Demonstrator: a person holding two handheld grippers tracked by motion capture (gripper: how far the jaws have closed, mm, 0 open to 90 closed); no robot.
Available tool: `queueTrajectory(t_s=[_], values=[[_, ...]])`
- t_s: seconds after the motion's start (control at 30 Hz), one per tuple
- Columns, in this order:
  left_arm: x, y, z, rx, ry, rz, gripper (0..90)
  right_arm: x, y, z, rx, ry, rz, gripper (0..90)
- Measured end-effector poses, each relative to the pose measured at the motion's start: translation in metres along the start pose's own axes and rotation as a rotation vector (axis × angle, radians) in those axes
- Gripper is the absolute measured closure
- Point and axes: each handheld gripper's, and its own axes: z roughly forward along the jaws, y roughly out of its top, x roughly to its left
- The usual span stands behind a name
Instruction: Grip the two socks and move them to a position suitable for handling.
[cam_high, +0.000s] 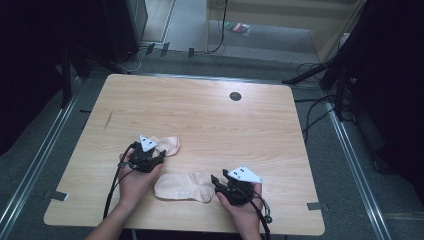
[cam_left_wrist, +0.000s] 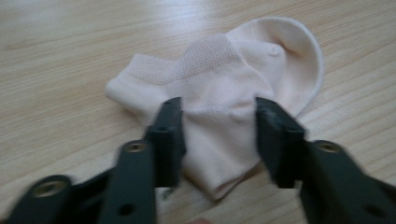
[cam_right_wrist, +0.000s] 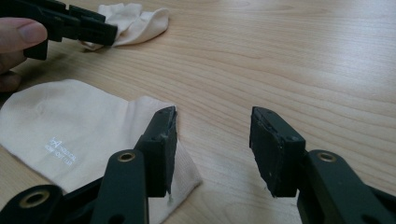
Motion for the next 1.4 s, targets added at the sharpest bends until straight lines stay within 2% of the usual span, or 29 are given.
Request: queueTrajectory(t_s=[0.03, 0.1, 0.13, 0.17, 0.2, 0.23, 0.27, 0.3, 0.37, 0.4, 0.43, 0.47, 0.53, 0.8, 0.93, 1.03, 1.1, 1.13, 1.17, 1.2, 1.23, 1.27, 1.33, 1.37, 1.4], values=[[0.001, -0.001, 0.0, -0.008, 0.002, 0.003, 76.5, 0.002, 0.002, 0.001, -0.001, -0.005, -0.002, 51.6], [0.002, -0.003, -0.001, -0.024, -0.015, 0.011, 81.8, 0.007, 0.009, 0.002, -0.014, 0.004, -0.019, 51.6], [0.001, -0.004, -0.004, -0.058, -0.043, 0.021, 83.6, 0.012, 0.019, 0.003, -0.026, 0.015, -0.034, 51.6], [0.001, -0.004, -0.004, -0.058, -0.043, 0.021, 83.8, 0.012, 0.019, 0.003, -0.026, 0.015, -0.034, 51.6], [-0.003, -0.005, -0.01, -0.105, -0.069, 0.048, 84.0, 0.018, 0.03, 0.005, -0.045, 0.039, -0.046, 52.2], [-0.003, -0.005, -0.01, -0.105, -0.069, 0.048, 84.0, 0.018, 0.03, 0.005, -0.045, 0.039, -0.046, 52.2], [-0.006, -0.004, -0.014, -0.133, -0.077, 0.058, 84.1, 0.024, 0.042, 0.008, -0.062, 0.069, -0.045, 54.3], [-0.008, -0.004, -0.019, -0.165, -0.089, 0.073, 84.1, 0.024, 0.042, 0.008, -0.062, 0.069, -0.045, 54.3], [-0.013, -0.003, -0.026, -0.205, -0.098, 0.097, 84.1, 0.032, 0.053, 0.013, -0.078, 0.113, -0.05, 56.7], [-0.017, -0.003, -0.032, -0.233, -0.132, 0.102, 84.1, 0.038, 0.063, 0.02, -0.076, 0.141, -0.051, 59.1], [-0.017, -0.003, -0.032, -0.233, -0.132, 0.102, 84.1, 0.038, 0.063, 0.02, -0.076, 0.141, -0.051, 59.1], [-0.02, -0.003, -0.035, -0.245, -0.136, 0.109, 84.1, 0.043, 0.071, 0.026, -0.076, 0.164, -0.045, 60.5], [-0.024, -0.003, -0.038, -0.261, -0.152, 0.116, 84.1, 0.045, 0.073, 0.028, -0.076, 0.166, -0.043, 61.1], [-0.037, -0.005, -0.041, -0.297, -0.16, 0.166, 84.0, 0.049, 0.094, 0.052, -0.064, 0.2, 0.035, 68.3], [-0.042, -0.005, -0.043, -0.312, -0.161, 0.203, 84.0, 0.051, 0.097, 0.058, -0.062, 0.202, 0.051, 66.9], [-0.045, -0.006, -0.044, -0.328, -0.162, 0.216, 84.0, 0.051, 0.101, 0.063, -0.06, 0.195, 0.096, 65.1], [-0.046, -0.006, -0.044, -0.338, -0.161, 0.23, 84.0, 0.051, 0.102, 0.066, -0.038, 0.189, 0.128, 65.7], [-0.047, -0.006, -0.045, -0.343, -0.16, 0.232, 84.0, 0.05, 0.103, 0.07, -0.018, 0.207, 0.172, 70.4], [-0.047, -0.006, -0.045, -0.349, -0.16, 0.232, 84.0, 0.05, 0.103, 0.07, -0.018, 0.207, 0.172, 70.4], [-0.047, -0.006, -0.045, -0.351, -0.159, 0.239, 84.0, 0.049, 0.103, 0.071, -0.009, 0.216, 0.198, 75.8], [-0.047, -0.006, -0.046, -0.352, -0.161, 0.241, 84.0, 0.048, 0.103, 0.072, -0.007, 0.216, 0.213, 84.9], [-0.046, -0.006, -0.046, -0.355, -0.161, 0.24, 83.8, 0.049, 0.105, 0.072, -0.014, 0.211, 0.212, 88.2], [-0.044, -0.006, -0.046, -0.361, -0.164, 0.227, 83.7, 0.05, 0.105, 0.071, -0.017, 0.203, 0.2, 88.5], [-0.044, -0.006, -0.046, -0.366, -0.166, 0.223, 83.6, 0.052, 0.107, 0.07, -0.026, 0.19, 0.18, 88.8], [-0.043, -0.005, -0.047, -0.371, -0.169, 0.219, 82.7, 0.056, 0.108, 0.069, -0.04, 0.168, 0.136, 89.1]])
